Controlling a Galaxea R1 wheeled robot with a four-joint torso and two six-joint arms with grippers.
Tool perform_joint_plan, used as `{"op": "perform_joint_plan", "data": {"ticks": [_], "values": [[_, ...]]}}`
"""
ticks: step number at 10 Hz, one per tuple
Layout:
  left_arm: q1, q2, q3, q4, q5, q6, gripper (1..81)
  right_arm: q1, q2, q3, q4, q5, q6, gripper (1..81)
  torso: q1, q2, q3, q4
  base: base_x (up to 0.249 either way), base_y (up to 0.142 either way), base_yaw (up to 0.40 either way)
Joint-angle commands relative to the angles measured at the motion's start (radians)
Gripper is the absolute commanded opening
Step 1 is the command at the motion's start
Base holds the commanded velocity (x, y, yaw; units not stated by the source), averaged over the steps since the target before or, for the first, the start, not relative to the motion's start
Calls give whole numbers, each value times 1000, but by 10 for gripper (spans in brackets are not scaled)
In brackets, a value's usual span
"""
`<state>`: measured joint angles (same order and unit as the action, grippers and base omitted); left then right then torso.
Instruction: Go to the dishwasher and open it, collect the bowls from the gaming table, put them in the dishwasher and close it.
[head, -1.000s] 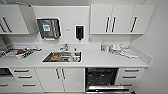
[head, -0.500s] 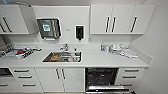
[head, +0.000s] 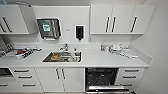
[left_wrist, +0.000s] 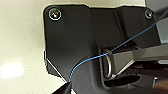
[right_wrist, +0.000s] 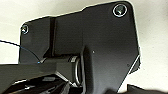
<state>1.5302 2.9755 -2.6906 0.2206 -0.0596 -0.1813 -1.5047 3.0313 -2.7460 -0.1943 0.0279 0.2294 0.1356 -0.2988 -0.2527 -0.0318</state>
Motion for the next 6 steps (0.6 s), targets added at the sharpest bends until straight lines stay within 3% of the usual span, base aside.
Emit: {"op": "perform_joint_plan", "data": {"ticks": [1, 6], "values": [[-34, -6, -2, -3, 52, 2, 811, 48, 0, -3, 13, -55, 1, 811, 0, 0, 0, 0, 0, 0, 0], [-35, -9, -2, -3, 53, 3, 811, 48, 5, 5, 13, -55, -7, 811, 0, 0, 0, 0, 0, 0, 0]]}}
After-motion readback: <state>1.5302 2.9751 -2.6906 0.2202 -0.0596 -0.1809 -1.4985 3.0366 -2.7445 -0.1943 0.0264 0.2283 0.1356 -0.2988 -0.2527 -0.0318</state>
